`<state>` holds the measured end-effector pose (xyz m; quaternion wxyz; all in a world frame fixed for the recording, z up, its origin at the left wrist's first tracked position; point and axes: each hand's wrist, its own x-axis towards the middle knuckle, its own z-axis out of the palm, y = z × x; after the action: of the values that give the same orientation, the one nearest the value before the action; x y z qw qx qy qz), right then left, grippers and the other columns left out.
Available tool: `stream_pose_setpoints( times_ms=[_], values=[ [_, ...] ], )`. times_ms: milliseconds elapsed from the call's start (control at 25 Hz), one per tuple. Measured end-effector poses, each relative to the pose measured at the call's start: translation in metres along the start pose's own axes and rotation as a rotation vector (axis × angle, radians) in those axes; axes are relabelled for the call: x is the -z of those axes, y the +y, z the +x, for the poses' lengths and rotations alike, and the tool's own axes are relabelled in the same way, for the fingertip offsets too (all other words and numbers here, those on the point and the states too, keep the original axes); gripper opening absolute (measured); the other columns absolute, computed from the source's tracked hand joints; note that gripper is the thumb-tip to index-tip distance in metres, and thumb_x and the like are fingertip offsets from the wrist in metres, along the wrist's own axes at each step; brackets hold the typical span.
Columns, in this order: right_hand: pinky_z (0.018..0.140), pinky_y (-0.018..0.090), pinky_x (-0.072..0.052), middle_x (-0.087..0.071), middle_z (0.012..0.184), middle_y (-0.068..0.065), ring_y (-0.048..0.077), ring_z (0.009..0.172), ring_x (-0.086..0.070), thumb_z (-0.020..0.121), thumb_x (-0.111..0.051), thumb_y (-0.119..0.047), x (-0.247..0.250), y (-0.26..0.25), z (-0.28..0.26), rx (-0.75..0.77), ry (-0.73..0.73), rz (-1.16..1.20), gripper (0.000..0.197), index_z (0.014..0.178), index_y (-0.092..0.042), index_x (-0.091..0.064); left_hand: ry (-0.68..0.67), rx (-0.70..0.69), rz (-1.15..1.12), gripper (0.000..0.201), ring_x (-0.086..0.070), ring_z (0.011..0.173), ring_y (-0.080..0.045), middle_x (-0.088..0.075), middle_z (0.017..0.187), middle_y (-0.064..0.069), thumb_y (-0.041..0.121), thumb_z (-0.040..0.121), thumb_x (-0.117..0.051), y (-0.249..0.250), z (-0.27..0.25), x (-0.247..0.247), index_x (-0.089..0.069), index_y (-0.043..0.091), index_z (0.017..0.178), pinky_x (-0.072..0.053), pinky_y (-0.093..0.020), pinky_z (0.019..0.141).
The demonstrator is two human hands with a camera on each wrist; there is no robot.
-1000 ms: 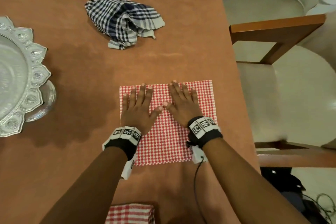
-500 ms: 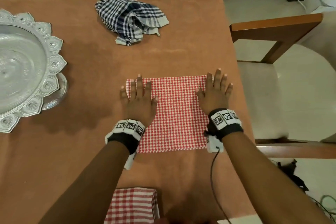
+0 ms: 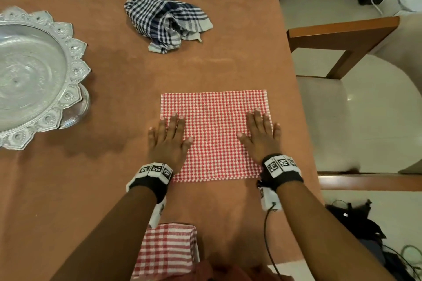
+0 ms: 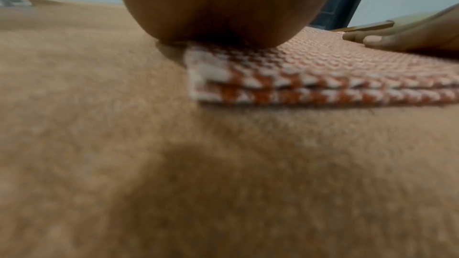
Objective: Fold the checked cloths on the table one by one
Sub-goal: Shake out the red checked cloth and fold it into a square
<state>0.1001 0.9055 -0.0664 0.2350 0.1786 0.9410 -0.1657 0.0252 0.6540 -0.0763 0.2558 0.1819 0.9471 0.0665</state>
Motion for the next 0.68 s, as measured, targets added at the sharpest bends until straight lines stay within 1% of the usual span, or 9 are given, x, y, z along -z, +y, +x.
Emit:
stream_pose_setpoints(
  times_ms=[120, 240, 320, 360, 400, 480, 560, 640, 680],
  values=[
    [0.115, 0.052, 0.017, 0.020, 0.159, -0.002, 0.029, 0.144, 0.023, 0.097, -0.024, -0.058, 0.008, 0.005, -0.003, -0.076, -0.034, 0.018, 0.072, 0.152, -0.026, 0.010, -0.034, 0.027, 0.033, 0.065, 0.021, 0.145, -0.026, 0.026, 0.156, 0.004, 0.059, 0.095, -0.002, 0.000, -0.002, 0.006, 0.024, 0.029, 0.146, 0.018, -0.051, 0.114],
    [0.114, 0.050, 0.018, 0.019, 0.159, 0.004, 0.030, 0.145, 0.021, 0.099, -0.025, -0.053, 0.013, -0.023, -0.011, -0.133, 0.017, 0.055, 0.070, 0.153, -0.019, 0.005, 0.050, 0.002, 0.062, 0.063, 0.018, 0.146, -0.030, 0.020, 0.158, -0.006, 0.049, 0.100, -0.012, 0.025, -0.019, 0.010, 0.011, 0.021, 0.152, 0.017, -0.051, 0.113],
    [0.114, 0.041, 0.016, 0.013, 0.160, 0.006, 0.026, 0.147, 0.015, 0.101, -0.023, -0.048, 0.006, -0.051, -0.028, 0.018, 0.105, 0.151, 0.065, 0.153, -0.017, -0.002, 0.116, -0.090, 0.027, 0.062, 0.019, 0.145, -0.029, 0.024, 0.157, -0.005, 0.045, 0.099, -0.010, 0.046, -0.040, 0.004, 0.012, 0.022, 0.151, 0.016, -0.050, 0.112],
    [0.115, 0.037, 0.013, 0.010, 0.161, 0.005, 0.024, 0.147, 0.011, 0.101, -0.023, -0.046, -0.003, -0.067, -0.040, 0.135, 0.090, 0.213, 0.062, 0.153, -0.017, -0.005, 0.089, -0.123, 0.021, 0.064, 0.022, 0.144, -0.028, 0.028, 0.154, -0.004, 0.047, 0.096, -0.009, 0.053, -0.050, -0.003, 0.016, 0.023, 0.150, 0.017, -0.049, 0.113],
    [0.116, 0.036, 0.011, 0.007, 0.161, 0.004, 0.021, 0.148, 0.009, 0.102, -0.022, -0.046, -0.015, -0.082, -0.052, 0.232, 0.028, 0.251, 0.061, 0.153, -0.018, -0.006, 0.019, -0.136, 0.029, 0.068, 0.026, 0.142, -0.026, 0.032, 0.152, -0.003, 0.051, 0.094, -0.010, 0.057, -0.057, -0.012, 0.020, 0.023, 0.148, 0.018, -0.048, 0.113],
    [0.117, 0.039, 0.013, 0.010, 0.161, 0.000, 0.018, 0.147, 0.013, 0.099, -0.014, -0.053, -0.041, -0.098, -0.068, 0.305, -0.089, 0.193, 0.063, 0.153, -0.024, 0.000, -0.095, -0.146, 0.057, 0.076, 0.032, 0.139, -0.023, 0.032, 0.153, -0.003, 0.058, 0.090, -0.012, 0.050, -0.062, -0.033, 0.025, 0.024, 0.146, 0.021, -0.045, 0.112],
    [0.114, 0.041, 0.020, 0.018, 0.158, -0.005, 0.018, 0.146, 0.018, 0.091, -0.003, -0.060, -0.055, -0.085, -0.071, 0.285, -0.099, 0.032, 0.068, 0.152, -0.030, 0.008, -0.057, -0.190, 0.082, 0.075, 0.023, 0.143, -0.024, 0.021, 0.157, -0.002, 0.060, 0.084, -0.004, 0.032, -0.061, -0.043, 0.016, 0.024, 0.147, 0.021, -0.042, 0.112],
    [0.111, 0.043, 0.023, 0.025, 0.152, -0.010, 0.019, 0.144, 0.022, 0.093, -0.004, -0.061, -0.057, -0.055, -0.073, 0.217, -0.078, -0.075, 0.067, 0.151, -0.031, 0.011, 0.002, -0.161, 0.093, 0.074, 0.004, 0.147, -0.028, 0.007, 0.157, 0.002, 0.065, 0.086, -0.007, 0.015, -0.063, -0.041, -0.002, 0.028, 0.150, 0.016, -0.042, 0.112],
    [0.111, 0.044, 0.023, 0.027, 0.150, -0.011, 0.019, 0.143, 0.024, 0.095, -0.007, -0.060, -0.056, -0.035, -0.073, 0.155, -0.056, -0.078, 0.065, 0.150, -0.032, 0.013, 0.026, -0.120, 0.097, 0.074, 0.000, 0.147, -0.029, 0.006, 0.156, 0.004, 0.067, 0.086, -0.007, 0.007, -0.063, -0.038, -0.004, 0.030, 0.150, 0.014, -0.043, 0.112]
  ],
)
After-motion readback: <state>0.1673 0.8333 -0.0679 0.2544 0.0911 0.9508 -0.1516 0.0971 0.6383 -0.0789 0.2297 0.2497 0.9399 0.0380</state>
